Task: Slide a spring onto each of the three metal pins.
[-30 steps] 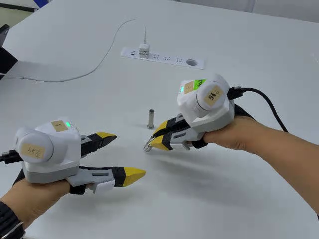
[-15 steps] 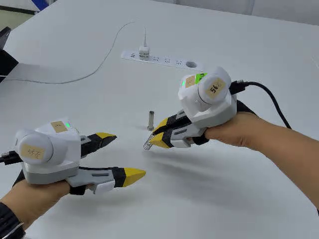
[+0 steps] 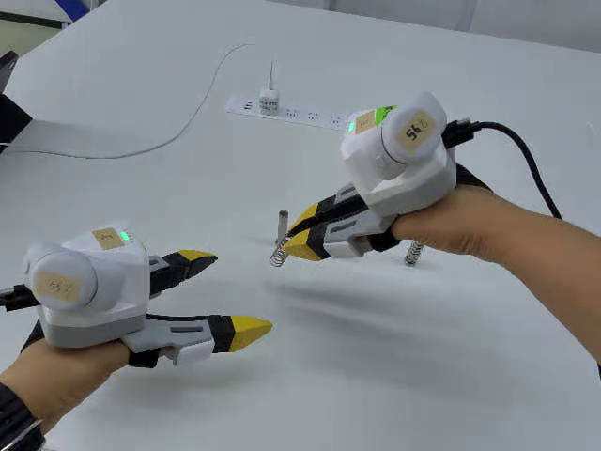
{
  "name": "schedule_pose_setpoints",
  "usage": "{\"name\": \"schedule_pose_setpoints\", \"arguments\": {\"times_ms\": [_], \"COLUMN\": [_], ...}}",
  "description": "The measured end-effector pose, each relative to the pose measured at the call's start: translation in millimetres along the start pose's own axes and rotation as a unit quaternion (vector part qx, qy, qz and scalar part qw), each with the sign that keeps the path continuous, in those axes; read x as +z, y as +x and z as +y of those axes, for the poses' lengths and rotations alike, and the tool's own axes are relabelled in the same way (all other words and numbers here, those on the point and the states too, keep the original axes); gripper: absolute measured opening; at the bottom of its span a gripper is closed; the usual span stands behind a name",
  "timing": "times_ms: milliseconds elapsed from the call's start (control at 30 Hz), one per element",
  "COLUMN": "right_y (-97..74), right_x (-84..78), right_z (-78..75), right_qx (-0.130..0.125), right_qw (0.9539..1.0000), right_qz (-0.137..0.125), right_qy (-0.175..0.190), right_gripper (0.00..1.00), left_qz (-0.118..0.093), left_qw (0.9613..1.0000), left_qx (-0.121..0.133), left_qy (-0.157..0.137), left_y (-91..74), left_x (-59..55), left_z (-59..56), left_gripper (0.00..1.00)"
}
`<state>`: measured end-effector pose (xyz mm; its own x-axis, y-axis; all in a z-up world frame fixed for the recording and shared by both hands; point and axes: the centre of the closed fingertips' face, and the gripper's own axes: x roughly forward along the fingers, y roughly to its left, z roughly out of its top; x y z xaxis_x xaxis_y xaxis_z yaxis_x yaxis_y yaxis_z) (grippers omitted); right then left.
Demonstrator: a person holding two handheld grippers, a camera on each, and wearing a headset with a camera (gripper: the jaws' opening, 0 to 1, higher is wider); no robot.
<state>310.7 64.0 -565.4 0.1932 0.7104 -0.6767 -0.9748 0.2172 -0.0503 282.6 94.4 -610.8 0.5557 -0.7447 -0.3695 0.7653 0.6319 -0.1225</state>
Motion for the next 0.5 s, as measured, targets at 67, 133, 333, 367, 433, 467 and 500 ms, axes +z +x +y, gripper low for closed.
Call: {"name": "schedule_pose_setpoints", "arguments": {"times_ms": [67, 133, 333, 367, 433, 467, 500], "right_y": [-3.1, -5.1, -10.5, -11.7, -14.7, -15.7, -16.9], "right_x": [3.1, 5.3, 10.4, 11.2, 13.6, 14.5, 15.9], "right_z": [-1.4, -3.2, -13.5, -15.6, -19.9, -21.3, -23.5], "right_qx": [-0.002, -0.003, -0.012, -0.014, -0.018, -0.019, -0.021], "right_qw": [1.0, 1.0, 0.9999, 0.9999, 0.9998, 0.9998, 0.9997], "right_qz": [0.0, 0.0, 0.002, 0.003, 0.004, 0.005, 0.006], "right_qy": [-0.001, -0.001, -0.003, -0.003, -0.004, -0.004, -0.005], "right_gripper": [0.12, 0.12, 0.12, 0.12, 0.12, 0.12, 0.12], "left_qz": [0.0, -0.001, -0.001, -0.002, -0.003, -0.003, -0.003], "left_qw": [1.0, 1.0, 1.0, 1.0, 1.0, 1.0, 1.0], "left_qx": [0.0, 0.0, 0.001, 0.001, 0.002, 0.002, 0.003], "left_qy": [0.0, -0.001, -0.001, -0.001, -0.001, -0.001, -0.002], "left_y": [0.0, 0.0, -0.6, -0.9, -1.3, -1.5, -1.7], "left_x": [-0.1, -0.3, -0.5, -0.4, -0.1, -0.2, -0.1], "left_z": [0.0, -0.1, 0.3, 0.7, 1.4, 1.7, 1.9], "left_gripper": [0.71, 0.71, 0.71, 0.71, 0.71, 0.71, 0.71]}}
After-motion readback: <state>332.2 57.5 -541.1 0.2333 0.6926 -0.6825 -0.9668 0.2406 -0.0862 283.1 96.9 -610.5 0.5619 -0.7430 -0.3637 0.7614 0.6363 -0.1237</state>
